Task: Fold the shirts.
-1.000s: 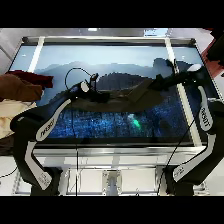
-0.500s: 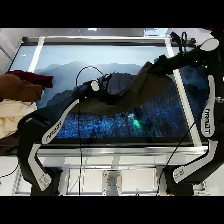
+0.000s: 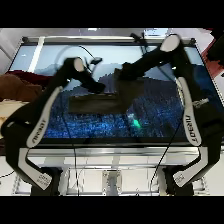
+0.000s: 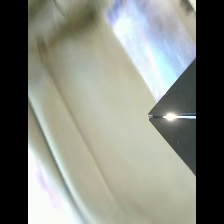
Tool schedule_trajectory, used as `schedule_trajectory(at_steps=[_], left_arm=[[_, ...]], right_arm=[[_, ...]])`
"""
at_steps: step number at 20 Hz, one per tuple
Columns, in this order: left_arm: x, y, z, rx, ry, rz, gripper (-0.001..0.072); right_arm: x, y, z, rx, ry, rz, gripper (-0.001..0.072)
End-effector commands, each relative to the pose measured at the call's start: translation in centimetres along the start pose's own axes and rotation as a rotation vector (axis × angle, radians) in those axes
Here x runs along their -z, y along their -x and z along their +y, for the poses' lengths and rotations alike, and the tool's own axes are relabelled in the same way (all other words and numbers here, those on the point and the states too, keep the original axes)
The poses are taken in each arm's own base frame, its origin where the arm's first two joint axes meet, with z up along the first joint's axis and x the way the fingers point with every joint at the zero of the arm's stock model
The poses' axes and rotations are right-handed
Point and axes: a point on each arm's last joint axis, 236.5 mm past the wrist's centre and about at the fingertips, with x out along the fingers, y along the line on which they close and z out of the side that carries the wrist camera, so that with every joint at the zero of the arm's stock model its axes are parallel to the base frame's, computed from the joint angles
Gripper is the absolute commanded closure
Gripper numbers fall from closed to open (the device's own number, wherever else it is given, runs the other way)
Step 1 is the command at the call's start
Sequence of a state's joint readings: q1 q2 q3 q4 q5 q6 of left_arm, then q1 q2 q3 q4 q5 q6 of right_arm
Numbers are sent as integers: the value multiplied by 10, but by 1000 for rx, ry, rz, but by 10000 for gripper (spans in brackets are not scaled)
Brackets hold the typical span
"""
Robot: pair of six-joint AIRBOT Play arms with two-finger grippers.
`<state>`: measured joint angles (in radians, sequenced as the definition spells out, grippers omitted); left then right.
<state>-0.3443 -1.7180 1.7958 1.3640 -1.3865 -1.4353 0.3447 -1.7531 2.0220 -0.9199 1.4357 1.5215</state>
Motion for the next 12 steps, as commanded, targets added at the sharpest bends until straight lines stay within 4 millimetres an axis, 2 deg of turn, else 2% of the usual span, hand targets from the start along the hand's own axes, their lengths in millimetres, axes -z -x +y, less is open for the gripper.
schedule_trajectory(at_steps=[1,4,6,7,8,10,11,12], left_arm=[[29,81,89,-267,83,7,694],[34,122,107,-290,138,-73,694],[34,133,108,-298,139,-95,694],[34,134,106,-296,133,-97,695],[34,134,107,-296,133,-97,694],[33,134,107,-297,131,-99,695],[33,134,107,-297,129,-99,694],[33,134,107,-299,128,-102,695]], right_arm=[[-15,-60,49,7,25,-89,682],[-25,-132,70,-46,-56,-156,681],[-37,-171,84,-135,-128,-225,658],[-46,-182,91,-189,-181,-271,479],[-56,-184,93,-223,-224,-312,283],[-73,-172,83,-224,-235,-370,261],[-79,-160,68,-191,-213,-377,261],[-80,-147,41,-125,-171,-360,262]])
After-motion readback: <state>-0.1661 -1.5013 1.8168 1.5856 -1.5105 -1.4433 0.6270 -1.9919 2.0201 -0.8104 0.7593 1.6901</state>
